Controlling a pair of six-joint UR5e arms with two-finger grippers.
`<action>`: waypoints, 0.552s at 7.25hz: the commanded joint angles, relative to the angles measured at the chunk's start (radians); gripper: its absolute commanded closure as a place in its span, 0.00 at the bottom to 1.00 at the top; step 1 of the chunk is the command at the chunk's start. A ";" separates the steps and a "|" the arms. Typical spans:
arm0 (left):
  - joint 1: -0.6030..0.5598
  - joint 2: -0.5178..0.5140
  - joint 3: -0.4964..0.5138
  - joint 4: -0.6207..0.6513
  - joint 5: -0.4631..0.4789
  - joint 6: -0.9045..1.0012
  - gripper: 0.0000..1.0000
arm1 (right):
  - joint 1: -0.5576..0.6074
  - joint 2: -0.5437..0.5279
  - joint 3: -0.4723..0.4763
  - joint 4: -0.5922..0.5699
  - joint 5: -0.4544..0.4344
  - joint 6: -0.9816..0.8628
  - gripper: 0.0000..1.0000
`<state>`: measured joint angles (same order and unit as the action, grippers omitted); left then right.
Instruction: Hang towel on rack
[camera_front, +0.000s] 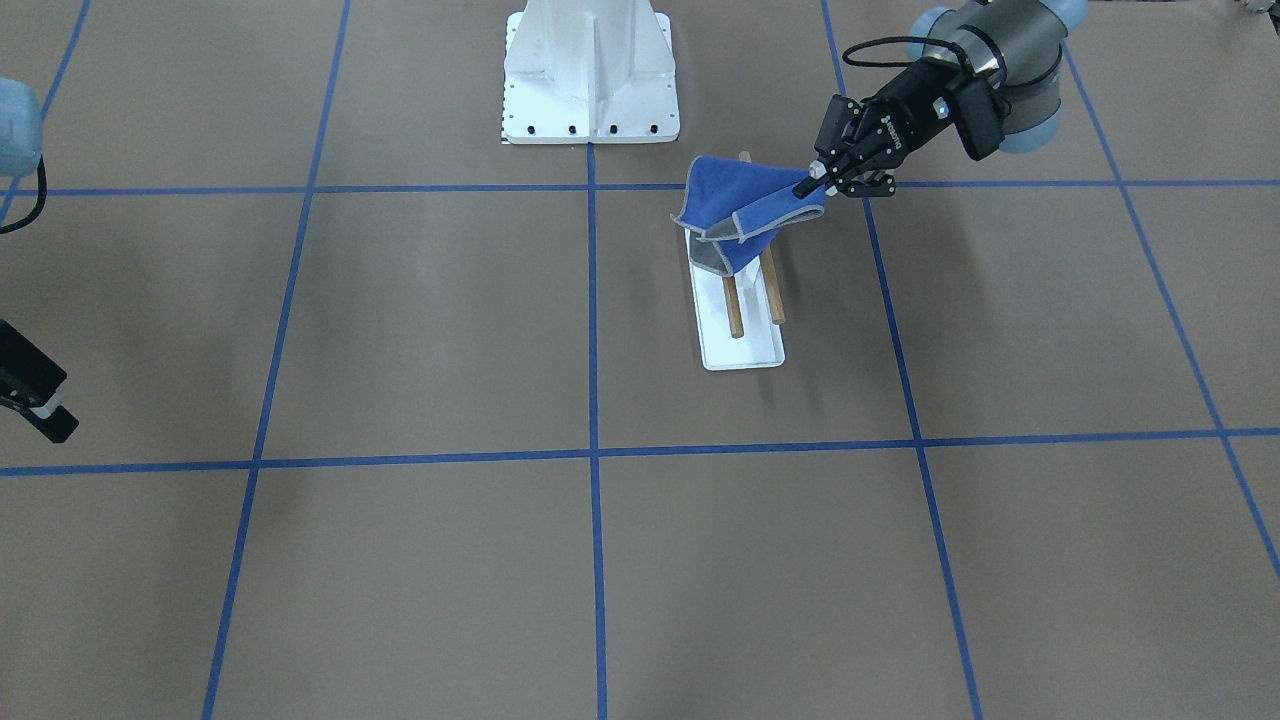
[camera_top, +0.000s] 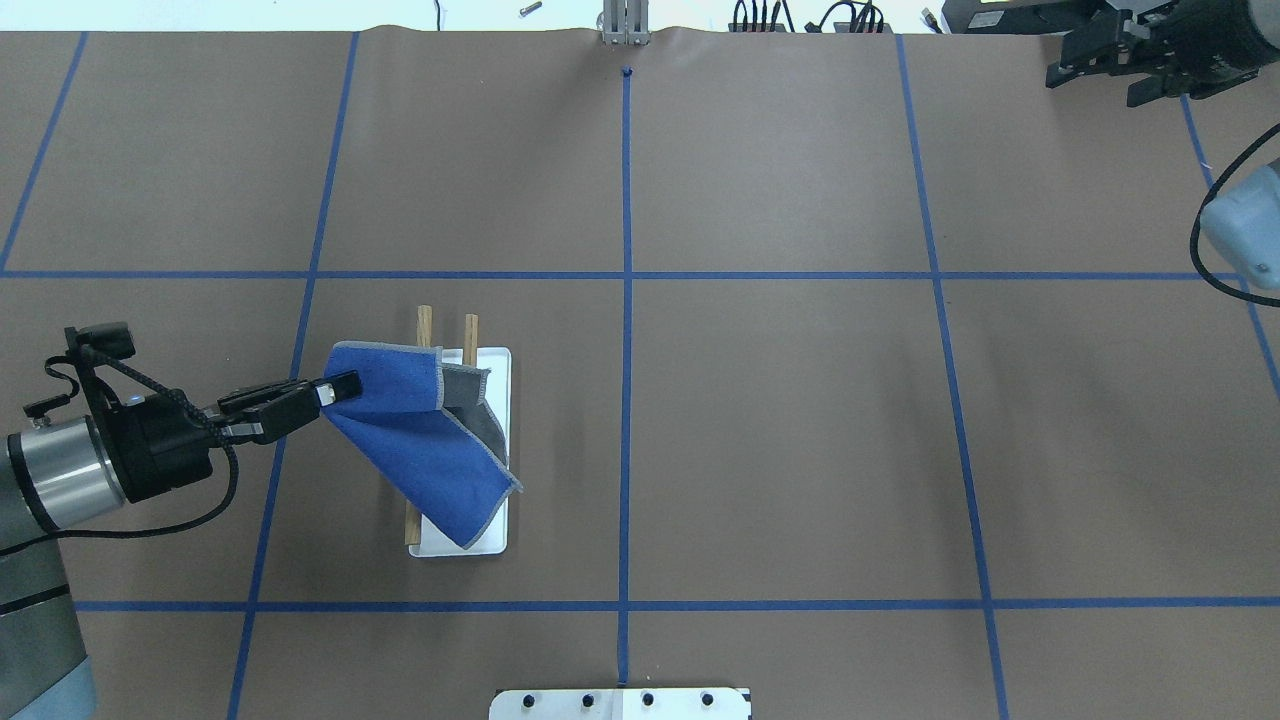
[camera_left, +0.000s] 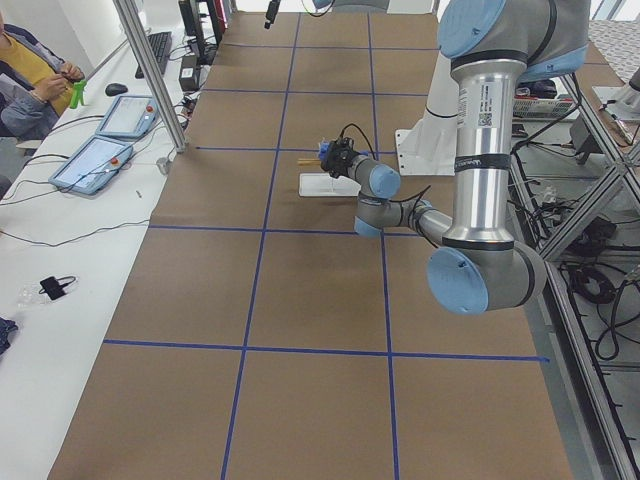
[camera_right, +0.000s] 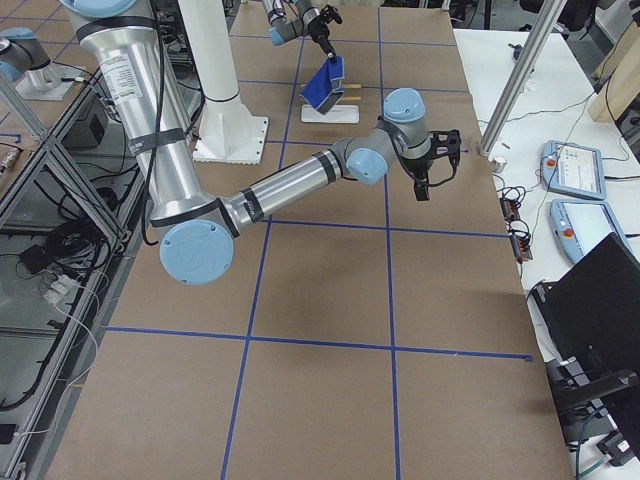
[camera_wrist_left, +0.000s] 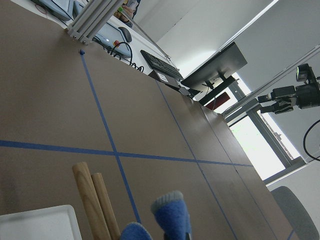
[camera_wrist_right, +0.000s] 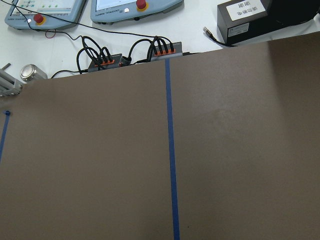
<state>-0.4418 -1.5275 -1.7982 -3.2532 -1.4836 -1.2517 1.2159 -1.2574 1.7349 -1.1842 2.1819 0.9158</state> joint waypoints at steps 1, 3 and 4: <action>-0.002 0.026 0.045 -0.029 0.075 0.000 0.04 | 0.000 0.001 0.002 0.000 0.001 0.000 0.00; -0.002 0.026 0.051 -0.031 0.108 -0.003 0.03 | 0.000 0.001 0.003 0.000 0.002 0.000 0.00; -0.002 0.029 0.053 -0.031 0.109 -0.003 0.03 | 0.001 0.001 0.003 0.000 0.002 0.000 0.00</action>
<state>-0.4433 -1.5019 -1.7486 -3.2835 -1.3826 -1.2544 1.2160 -1.2564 1.7373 -1.1842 2.1838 0.9158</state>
